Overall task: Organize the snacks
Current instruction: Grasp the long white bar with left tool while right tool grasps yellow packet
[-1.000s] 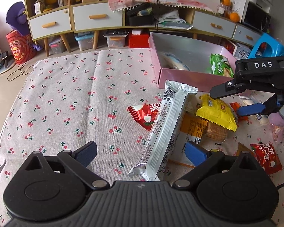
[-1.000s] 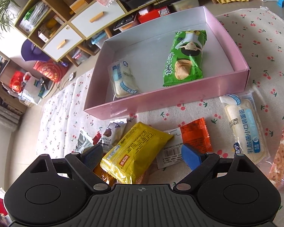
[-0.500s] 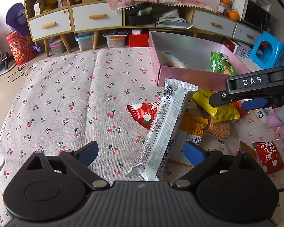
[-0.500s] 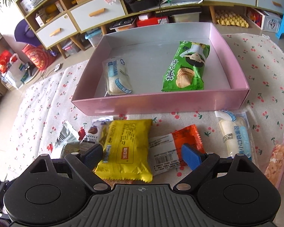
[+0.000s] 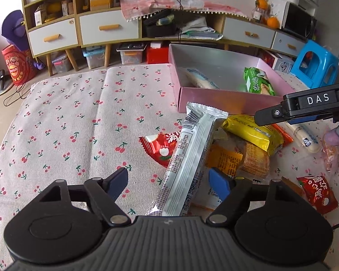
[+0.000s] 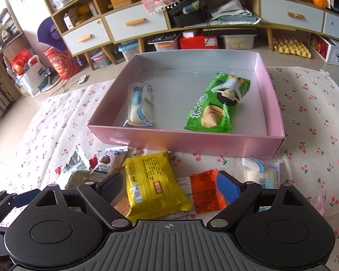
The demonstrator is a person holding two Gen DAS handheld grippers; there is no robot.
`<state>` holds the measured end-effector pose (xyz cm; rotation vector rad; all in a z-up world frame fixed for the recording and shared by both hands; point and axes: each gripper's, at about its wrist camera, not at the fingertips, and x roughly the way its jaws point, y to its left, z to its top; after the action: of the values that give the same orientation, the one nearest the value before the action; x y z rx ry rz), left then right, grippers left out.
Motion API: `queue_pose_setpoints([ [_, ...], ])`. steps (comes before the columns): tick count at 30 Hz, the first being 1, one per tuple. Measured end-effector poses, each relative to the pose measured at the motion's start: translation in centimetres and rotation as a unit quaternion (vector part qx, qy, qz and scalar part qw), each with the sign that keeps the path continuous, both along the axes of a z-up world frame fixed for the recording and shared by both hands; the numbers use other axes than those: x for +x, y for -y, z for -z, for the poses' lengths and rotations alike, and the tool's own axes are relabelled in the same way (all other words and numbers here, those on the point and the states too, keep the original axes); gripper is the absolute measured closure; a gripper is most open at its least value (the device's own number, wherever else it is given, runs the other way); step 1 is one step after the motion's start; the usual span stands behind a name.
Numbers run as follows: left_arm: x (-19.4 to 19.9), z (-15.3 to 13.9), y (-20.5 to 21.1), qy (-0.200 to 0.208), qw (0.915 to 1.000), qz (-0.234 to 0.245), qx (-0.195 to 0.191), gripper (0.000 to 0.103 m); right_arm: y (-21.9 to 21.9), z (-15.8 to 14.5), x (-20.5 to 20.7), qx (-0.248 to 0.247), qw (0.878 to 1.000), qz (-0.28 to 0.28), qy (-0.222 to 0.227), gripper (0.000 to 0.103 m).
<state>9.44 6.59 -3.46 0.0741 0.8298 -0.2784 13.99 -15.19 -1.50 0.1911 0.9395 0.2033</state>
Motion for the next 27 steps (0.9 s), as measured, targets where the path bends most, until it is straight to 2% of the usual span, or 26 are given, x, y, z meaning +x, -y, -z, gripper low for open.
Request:
queue_pose_setpoints([
  [2, 0.1, 0.1, 0.1, 0.004, 1.0000, 0.000, 0.003, 0.034, -0.4, 0.2, 0.2, 0.003, 1.000, -0.011, 0.000, 0.011],
  [7, 0.5, 0.2, 0.1, 0.002, 1.0000, 0.001, -0.007, 0.037, -1.6, 0.9, 0.6, -0.014, 0.999, -0.038, -0.002, 0.013],
  [11, 0.6, 0.2, 0.3, -0.006, 0.9999, 0.008, -0.012, 0.049, -2.3, 1.6, 0.5, -0.048, 0.997, -0.061, 0.001, 0.014],
  [13, 0.6, 0.2, 0.5, -0.008, 0.9998, 0.010, -0.014, 0.054, -2.7, 2.0, 0.3, -0.066, 0.995, -0.070, 0.004, 0.019],
  [17, 0.5, 0.0, 0.7, -0.010, 0.9997, 0.014, -0.016, 0.064, -3.0, 1.9, 0.2, -0.068, 0.994, -0.080, 0.010, 0.030],
  [19, 0.5, 0.0, 0.8, -0.010, 0.9998, 0.015, -0.013, 0.068, -3.2, 1.8, 0.1, -0.069, 0.994, -0.084, 0.013, 0.045],
  [20, 0.5, 0.0, 0.8, -0.011, 0.9998, 0.014, -0.011, 0.069, -3.2, 1.7, 0.1, -0.070, 0.994, -0.087, 0.013, 0.047],
  [22, 0.4, 0.0, 0.9, -0.010, 0.9998, 0.012, -0.008, 0.070, -3.3, 1.6, 0.0, -0.070, 0.993, -0.089, 0.013, 0.051],
  [27, 0.5, -0.3, 0.6, -0.018, 0.9998, 0.000, -0.013, 0.075, -3.2, 1.3, 0.1, -0.058, 0.996, -0.074, -0.004, 0.053],
])
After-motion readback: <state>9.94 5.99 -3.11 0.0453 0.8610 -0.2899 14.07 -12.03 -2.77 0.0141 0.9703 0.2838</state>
